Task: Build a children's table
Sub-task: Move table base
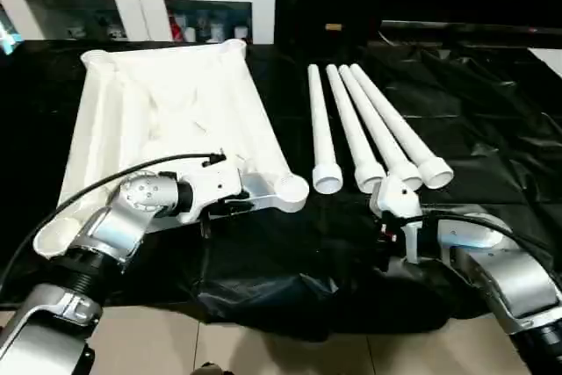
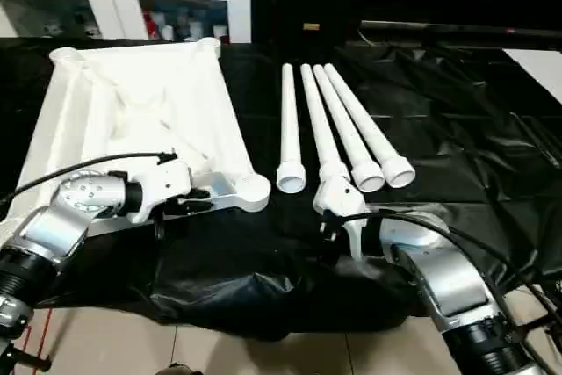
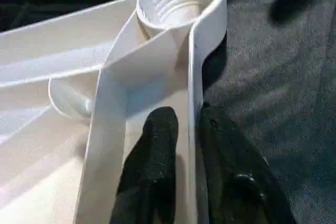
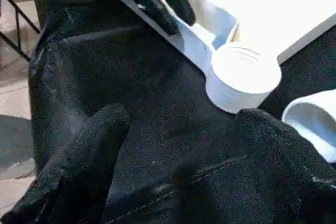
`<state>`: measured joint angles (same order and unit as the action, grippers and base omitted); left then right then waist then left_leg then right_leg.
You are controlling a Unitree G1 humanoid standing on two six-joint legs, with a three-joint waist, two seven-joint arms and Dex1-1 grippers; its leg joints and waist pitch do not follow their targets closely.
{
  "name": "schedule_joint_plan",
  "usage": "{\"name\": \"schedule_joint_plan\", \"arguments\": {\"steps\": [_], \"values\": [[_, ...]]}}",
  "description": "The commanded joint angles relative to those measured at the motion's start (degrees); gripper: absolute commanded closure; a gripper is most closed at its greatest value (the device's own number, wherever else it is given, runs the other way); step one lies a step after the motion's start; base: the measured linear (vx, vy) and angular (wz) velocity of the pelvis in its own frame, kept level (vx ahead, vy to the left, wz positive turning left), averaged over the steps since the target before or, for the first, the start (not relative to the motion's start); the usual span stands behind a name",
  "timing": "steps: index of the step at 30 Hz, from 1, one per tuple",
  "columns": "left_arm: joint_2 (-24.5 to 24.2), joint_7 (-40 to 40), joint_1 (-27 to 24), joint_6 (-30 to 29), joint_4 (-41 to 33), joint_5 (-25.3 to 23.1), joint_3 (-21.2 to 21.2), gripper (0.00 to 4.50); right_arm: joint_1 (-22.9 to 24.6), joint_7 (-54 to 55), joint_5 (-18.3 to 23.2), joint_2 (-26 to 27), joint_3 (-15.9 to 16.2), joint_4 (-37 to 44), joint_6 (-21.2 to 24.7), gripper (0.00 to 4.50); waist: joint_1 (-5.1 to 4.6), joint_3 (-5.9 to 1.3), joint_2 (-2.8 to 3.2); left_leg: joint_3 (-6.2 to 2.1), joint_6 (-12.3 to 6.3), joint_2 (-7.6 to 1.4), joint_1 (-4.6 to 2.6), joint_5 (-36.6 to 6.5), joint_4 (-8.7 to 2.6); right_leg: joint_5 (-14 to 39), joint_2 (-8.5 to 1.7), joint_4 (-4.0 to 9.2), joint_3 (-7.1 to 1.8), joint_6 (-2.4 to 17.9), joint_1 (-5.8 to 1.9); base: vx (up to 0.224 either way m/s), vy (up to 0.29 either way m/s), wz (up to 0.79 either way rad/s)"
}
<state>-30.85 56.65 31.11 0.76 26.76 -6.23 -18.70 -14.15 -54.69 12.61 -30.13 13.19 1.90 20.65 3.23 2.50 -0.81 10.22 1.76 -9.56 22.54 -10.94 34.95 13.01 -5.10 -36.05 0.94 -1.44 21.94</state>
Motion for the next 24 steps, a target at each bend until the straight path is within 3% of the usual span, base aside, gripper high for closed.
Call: {"name": "schedule_joint_plan", "arguments": {"steps": [1,5,6,8,9,10,14,18,20,24], "values": [[-0.8,0.7,-0.5,-1.2,-1.9,0.9,1.1,3.49,-1.0,1.0,-1.5,-0.6,0.1,-0.5,-0.4,0.8,0.24,-3.25,0.62,-1.13,-1.24,-3.43,-1.79,-10.3,-4.8,-3.1,-2.81,3.38,-1.42,16.3,-1.86,0.0,0.0,0.0],[-1.9,2.3,-2.8,-4.4,-6.9,2.7,2.3,3.49,-0.8,1.1,-0.6,-0.1,-0.5,0.4,-0.5,0.8,0.35,-3.26,0.67,-1.12,-1.09,-3.4,-1.75,-9.8,-4.81,-3.9,-2.8,3.26,-1.38,16.4,-1.85,0.0,0.0,0.0],[-2.0,2.6,-4.5,-5.8,-10.2,4.9,3.5,3.49,-0.6,1.5,-0.7,0.1,-0.7,0.6,-0.6,0.8,0.45,-3.32,1.15,-1.15,-0.86,-3.43,-1.85,-9.9,-4.77,-4.2,-2.84,3.12,-1.37,16.5,-1.8,0.0,0.0,0.0],[-1.7,2.4,-6.3,-7.8,-13.7,7.2,4.8,3.49,-0.3,1.6,0.0,0.6,-1.2,1.0,-0.2,0.8,0.35,-3.21,0.88,-1.07,-0.62,-3.44,-1.8,-10.9,-4.9,-3.6,-2.76,3.25,-1.36,16.7,-1.83,0.0,0.0,0.0],[-1.4,2.0,-7.1,-9.0,-15.1,8.3,5.6,3.49,-0.2,2.2,0.2,0.9,-1.5,1.2,0.1,0.8,0.38,-3.16,1.23,-1.1,-0.54,-3.4,-1.79,-11.1,-4.92,-3.3,-2.74,3.25,-1.37,16.7,-1.76,0.0,0.0,0.0],[-1.2,1.8,-7.4,-9.6,-15.8,8.8,6.0,3.49,-0.2,2.5,0.2,1.0,-1.7,1.3,0.3,0.8,0.28,-3.13,1.01,-1.02,-0.5,-3.34,-1.78,-11.5,-4.97,-2.9,-2.61,3.4,-1.38,16.6,-1.76,0.0,0.0,0.0],[0.0,-0.7,-11.1,-13.5,-21.4,12.0,9.2,3.49,0.1,4.5,0.9,2.5,-2.8,2.0,0.7,0.8,0.25,-3.06,1.05,-1.03,-0.26,-3.38,-1.71,-11.9,-4.97,-1.6,-2.68,3.43,-1.45,16.5,-1.82,0.0,0.0,0.0],[6.9,-15.1,-16.7,-11.7,-27.0,11.5,15.4,3.49,0.9,18.3,-0.1,10.6,-7.5,1.0,1.2,0.8,-0.19,-2.92,1.04,-1.02,0.62,-3.45,-1.5,-12.5,-5.16,-0.4,-2.63,3.72,-1.53,15.8,-1.63,0.0,0.0,0.0],[10.8,-20.7,-19.9,-13.5,-31.0,13.1,18.0,3.49,2.3,23.7,0.7,14.6,-9.8,1.4,1.7,0.8,-0.13,-3.02,1.01,-1.08,0.85,-3.37,-1.57,-12.7,-5.17,0.8,-2.54,3.86,-1.53,15.0,-1.66,0.0,0.0,0.0],[13.4,-26.3,-28.2,-16.9,-38.6,10.1,18.0,3.49,7.6,26.4,0.9,16.9,-9.4,4.9,1.9,0.8,0.07,-2.85,0.87,-1.16,0.16,-3.37,-1.32,-12.0,-5.39,0.1,-2.24,4.15,-1.48,12.7,-1.85,0.0,0.0,0.0]]}}
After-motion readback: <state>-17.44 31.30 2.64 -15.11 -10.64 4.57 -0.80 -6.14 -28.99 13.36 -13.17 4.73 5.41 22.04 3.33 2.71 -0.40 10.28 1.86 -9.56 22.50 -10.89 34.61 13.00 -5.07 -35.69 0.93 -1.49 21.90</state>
